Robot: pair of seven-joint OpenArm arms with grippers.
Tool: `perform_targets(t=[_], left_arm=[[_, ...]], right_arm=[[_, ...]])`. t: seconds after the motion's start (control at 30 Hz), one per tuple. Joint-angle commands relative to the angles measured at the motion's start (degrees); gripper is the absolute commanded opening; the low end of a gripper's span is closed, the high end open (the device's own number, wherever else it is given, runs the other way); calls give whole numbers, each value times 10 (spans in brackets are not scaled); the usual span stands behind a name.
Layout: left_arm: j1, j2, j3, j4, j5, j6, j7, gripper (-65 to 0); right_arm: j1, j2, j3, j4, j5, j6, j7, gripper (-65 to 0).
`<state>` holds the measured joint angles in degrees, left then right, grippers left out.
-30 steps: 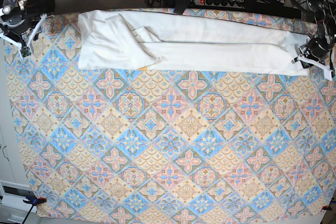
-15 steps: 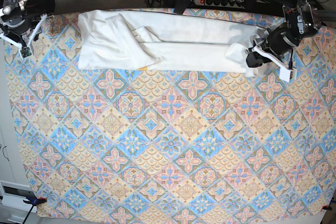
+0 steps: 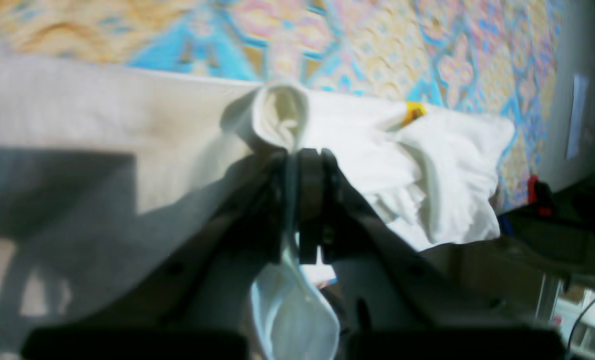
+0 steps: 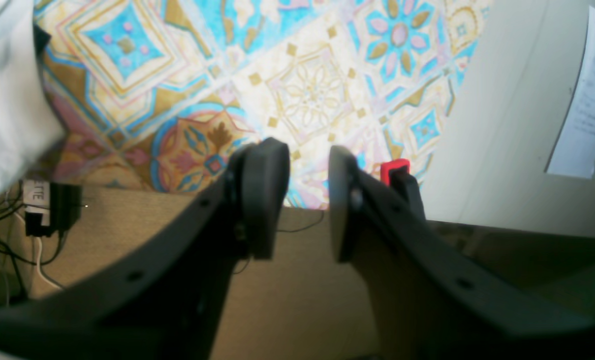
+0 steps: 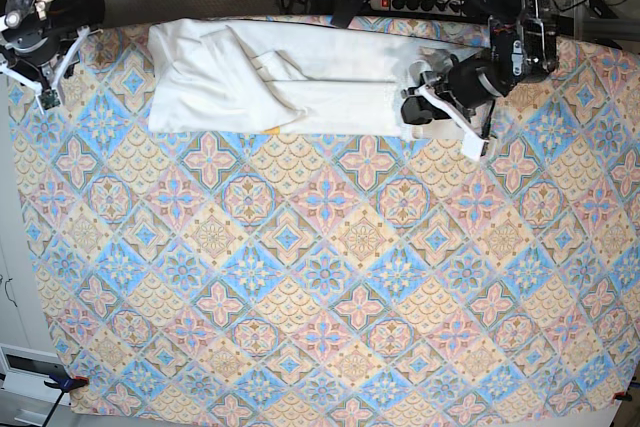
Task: Fold the T-shirt properly
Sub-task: 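Move the left gripper along the strip toward its middle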
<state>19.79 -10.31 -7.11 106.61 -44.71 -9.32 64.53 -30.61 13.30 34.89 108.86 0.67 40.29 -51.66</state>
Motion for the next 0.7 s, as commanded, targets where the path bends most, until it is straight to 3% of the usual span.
perform_targets(t=[0.0, 0.2, 0.33, 0.47, 0.57, 0.67], left_arm=[[-4, -2, 8, 9, -3, -5, -5, -650], [-11, -1, 18, 6, 1, -5, -2, -623], [-2, -13, 18, 12, -7, -7, 14, -445], [5, -63, 12, 53, -85, -9, 36, -265], [4, -97, -30, 55, -156, -9, 36, -234], [5, -101, -116, 53, -183, -9, 40, -235]], right_arm=[[-1, 9, 6, 11, 3, -3, 6, -483], [-1, 9, 6, 11, 3, -3, 6, -481], [-1, 9, 6, 11, 3, -3, 6, -480], [-1, 9, 4, 9, 3, -3, 5, -480], [-1, 9, 2, 8, 3, -3, 1, -472], [-1, 10, 2, 7, 3, -3, 0, -436]])
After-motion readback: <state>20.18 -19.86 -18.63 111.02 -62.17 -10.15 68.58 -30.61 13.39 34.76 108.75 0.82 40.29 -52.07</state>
